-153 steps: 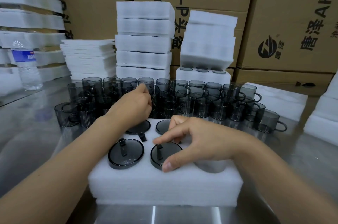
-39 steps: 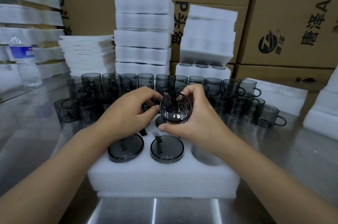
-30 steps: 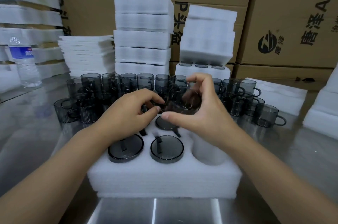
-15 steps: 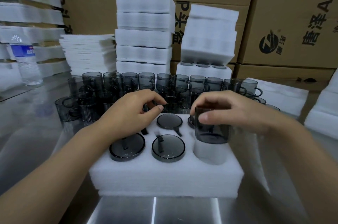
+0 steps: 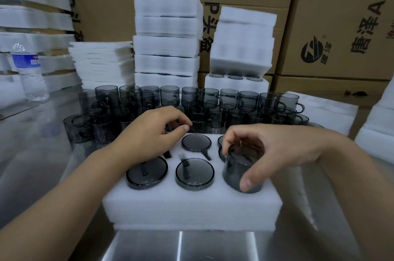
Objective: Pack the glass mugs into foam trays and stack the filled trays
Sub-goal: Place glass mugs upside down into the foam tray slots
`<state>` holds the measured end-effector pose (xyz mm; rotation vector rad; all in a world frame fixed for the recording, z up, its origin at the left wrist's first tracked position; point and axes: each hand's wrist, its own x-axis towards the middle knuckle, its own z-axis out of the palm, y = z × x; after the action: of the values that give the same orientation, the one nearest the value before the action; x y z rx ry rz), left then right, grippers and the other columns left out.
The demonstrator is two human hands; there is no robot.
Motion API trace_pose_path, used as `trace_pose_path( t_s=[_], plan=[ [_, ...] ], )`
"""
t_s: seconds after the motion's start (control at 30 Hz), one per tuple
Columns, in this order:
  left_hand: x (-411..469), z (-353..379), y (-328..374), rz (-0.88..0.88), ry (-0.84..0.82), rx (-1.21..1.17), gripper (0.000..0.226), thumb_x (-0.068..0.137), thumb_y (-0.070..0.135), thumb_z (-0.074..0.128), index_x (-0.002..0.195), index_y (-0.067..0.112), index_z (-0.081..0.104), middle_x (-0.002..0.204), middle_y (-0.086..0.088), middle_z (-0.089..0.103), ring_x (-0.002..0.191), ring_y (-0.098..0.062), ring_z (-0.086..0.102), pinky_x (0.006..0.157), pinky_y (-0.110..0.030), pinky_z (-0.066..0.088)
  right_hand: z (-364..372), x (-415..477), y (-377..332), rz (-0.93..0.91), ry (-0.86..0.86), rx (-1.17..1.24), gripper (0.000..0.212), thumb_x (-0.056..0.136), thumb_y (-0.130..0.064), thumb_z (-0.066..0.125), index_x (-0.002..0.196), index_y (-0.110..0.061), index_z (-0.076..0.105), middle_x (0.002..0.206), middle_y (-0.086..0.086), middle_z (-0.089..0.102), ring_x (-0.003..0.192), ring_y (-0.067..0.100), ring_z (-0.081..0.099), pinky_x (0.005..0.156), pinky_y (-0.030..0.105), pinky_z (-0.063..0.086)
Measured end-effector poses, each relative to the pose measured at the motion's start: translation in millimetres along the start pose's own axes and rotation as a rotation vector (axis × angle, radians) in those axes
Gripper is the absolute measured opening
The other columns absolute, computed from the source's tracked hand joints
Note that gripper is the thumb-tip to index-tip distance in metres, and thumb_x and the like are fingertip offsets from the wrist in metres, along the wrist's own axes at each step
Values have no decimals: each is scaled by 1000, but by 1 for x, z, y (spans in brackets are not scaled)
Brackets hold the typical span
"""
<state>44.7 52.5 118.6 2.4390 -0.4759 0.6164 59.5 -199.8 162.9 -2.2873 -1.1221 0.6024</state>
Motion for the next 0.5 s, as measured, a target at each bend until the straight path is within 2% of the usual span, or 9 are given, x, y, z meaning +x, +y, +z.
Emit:
trace_pose_path(
  t_s=[0.1,0.17,0.27,0.3,0.37,0.43,0.5],
  plan=[
    [0,0,-1,3,-4,4,11,89,25,60,93,32,68,92,16,63,86,0,57,68,-10,42,3,4,-2,7,-30,-20,53,50,-62,76,95,-41,59,84,-21,60,74,-2,54,68,20,46],
    [0,0,-1,4,-7,6,11,89,25,60,93,31,68,93,16,64,86,0,58,68,-11,42,3,6,-3,4,13,-19,51,53,-71,68,94,-42,61,84,-20,61,76,0,56,70,21,47],
    [0,0,-1,5,-8,5,10,89,26,60,91,31,68,92,16,64,87,1,58,67,-11,41,5,13,-3,-22,273,-22,53,59,-85,51,96,-48,62,89,-19,63,80,2,59,73,26,49],
    [0,0,-1,5,-9,6,10,89,26,60,91,32,68,92,17,64,86,1,58,67,-11,41,8,17,-2,-29,392,0,55,61,-87,46,97,-49,62,94,-18,63,87,4,60,79,28,52],
    [1,0,-1,9,-9,9,10,89,26,60,91,32,68,91,17,64,86,1,58,68,-13,42,15,27,-2,-34,556,22,55,64,-85,36,98,-50,60,110,-18,60,105,2,55,96,33,47],
    [1,0,-1,13,-11,13,10,89,26,60,91,30,69,90,17,63,86,1,58,68,-14,42,23,36,-3,6,550,-24,56,64,-84,29,103,-54,55,124,-18,53,123,4,41,107,36,34],
    [1,0,-2,18,-13,17,10,88,27,60,91,30,69,88,17,63,84,0,58,68,-15,42,29,40,-2,70,474,-119,73,62,-85,24,121,-51,51,135,-16,45,131,6,29,111,40,27]
  ],
)
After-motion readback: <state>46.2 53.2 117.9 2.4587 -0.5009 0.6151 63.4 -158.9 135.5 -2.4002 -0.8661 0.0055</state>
